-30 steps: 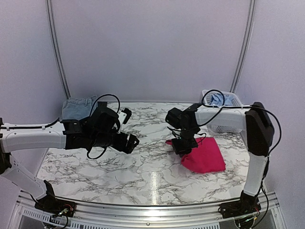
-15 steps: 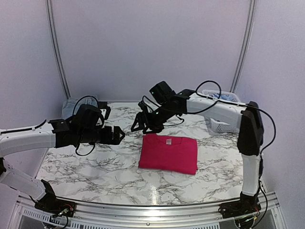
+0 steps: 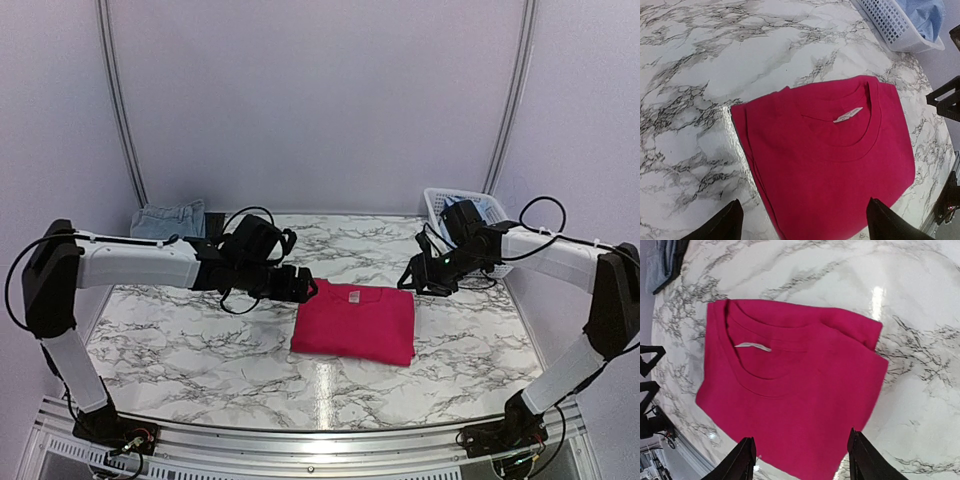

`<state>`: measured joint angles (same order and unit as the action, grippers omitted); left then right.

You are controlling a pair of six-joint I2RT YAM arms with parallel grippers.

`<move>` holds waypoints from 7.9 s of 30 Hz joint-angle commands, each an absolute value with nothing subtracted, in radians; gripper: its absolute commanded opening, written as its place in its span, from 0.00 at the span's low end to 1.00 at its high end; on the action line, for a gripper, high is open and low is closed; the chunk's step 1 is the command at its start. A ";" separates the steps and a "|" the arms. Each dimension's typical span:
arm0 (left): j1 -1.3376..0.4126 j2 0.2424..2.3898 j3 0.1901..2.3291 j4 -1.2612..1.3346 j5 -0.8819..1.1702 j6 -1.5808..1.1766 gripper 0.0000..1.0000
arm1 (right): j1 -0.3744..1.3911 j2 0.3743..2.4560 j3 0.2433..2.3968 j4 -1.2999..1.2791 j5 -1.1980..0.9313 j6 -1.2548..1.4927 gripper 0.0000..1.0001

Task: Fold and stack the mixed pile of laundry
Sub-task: Smooth out the square-folded T-shirt at the center of the board, then pick up the square-folded T-shirt from the center of the board, then pass from the right arm to the left

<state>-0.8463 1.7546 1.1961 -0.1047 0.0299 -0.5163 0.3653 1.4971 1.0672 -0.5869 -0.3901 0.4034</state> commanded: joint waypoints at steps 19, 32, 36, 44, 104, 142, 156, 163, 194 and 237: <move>-0.735 2.187 1.574 -0.140 0.197 -0.522 0.26 | 0.270 1.883 1.266 -0.501 -0.380 0.262 0.35; -0.673 2.064 1.463 -0.085 0.228 -0.506 0.00 | 0.270 1.844 1.325 -0.533 -0.417 0.217 0.00; -0.673 2.045 1.456 -0.081 0.219 -0.506 0.00 | 0.268 1.824 1.332 -0.544 -0.397 0.206 0.00; -0.661 2.062 1.431 -0.081 0.214 -0.524 0.00 | 0.267 1.855 1.300 -0.553 -0.372 0.215 0.45; -0.780 1.767 1.126 0.076 0.456 -0.528 0.46 | 0.457 1.604 1.112 -0.427 -0.598 0.439 0.51; -0.509 1.291 0.845 -0.113 0.094 -0.780 0.99 | 0.870 1.754 1.342 -0.547 -0.159 0.021 0.47; -0.491 1.241 0.754 -0.123 0.087 -0.843 0.99 | 1.055 2.080 1.539 -0.583 -0.033 -0.078 0.42; -0.483 1.251 0.705 -0.127 0.054 -0.895 0.99 | 1.083 2.150 1.552 -0.622 0.076 -0.101 0.27; -0.613 1.697 0.709 0.584 0.243 -1.299 0.98 | 0.986 2.043 1.595 -0.266 -0.251 0.102 0.00; -0.595 2.018 1.398 -0.388 0.066 -0.556 0.00 | 0.855 1.578 1.203 -0.264 -0.167 0.174 0.38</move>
<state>-0.6212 1.9392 1.1912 0.0597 0.2008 -0.9054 0.8860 1.6558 1.2766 -0.2386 -0.2100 0.1467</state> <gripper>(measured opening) 0.032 0.358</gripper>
